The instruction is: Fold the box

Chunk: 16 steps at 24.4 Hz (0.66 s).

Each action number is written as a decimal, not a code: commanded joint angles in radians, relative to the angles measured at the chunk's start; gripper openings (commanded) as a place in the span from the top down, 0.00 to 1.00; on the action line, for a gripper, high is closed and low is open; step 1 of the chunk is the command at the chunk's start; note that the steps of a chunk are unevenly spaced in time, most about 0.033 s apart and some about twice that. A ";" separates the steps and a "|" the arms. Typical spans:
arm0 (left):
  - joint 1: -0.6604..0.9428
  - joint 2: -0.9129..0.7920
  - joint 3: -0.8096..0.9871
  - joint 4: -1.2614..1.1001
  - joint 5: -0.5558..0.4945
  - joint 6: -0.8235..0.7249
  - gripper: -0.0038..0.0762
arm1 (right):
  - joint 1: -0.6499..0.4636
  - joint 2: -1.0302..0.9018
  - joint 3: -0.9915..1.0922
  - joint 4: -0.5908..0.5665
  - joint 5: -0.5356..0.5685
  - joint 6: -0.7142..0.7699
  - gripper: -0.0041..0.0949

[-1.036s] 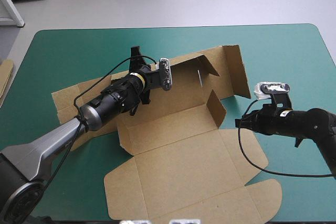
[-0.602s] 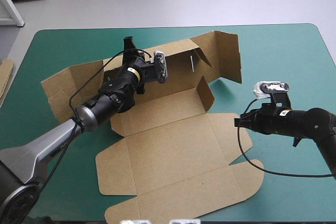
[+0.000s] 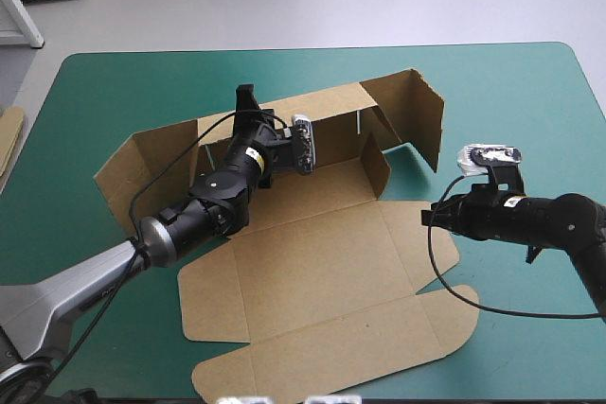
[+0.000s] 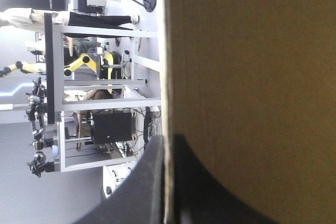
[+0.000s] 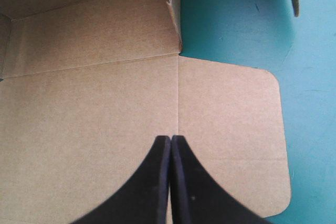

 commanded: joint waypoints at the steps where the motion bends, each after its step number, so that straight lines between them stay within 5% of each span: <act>1: 0.017 -0.045 -0.022 0.078 0.011 -0.102 0.96 | 0.000 0.008 -0.086 0.036 -0.004 -0.001 0.97; 16: 0.024 -0.048 0.076 0.104 -0.031 -0.202 0.96 | 0.000 0.396 -0.723 0.035 0.182 0.045 0.98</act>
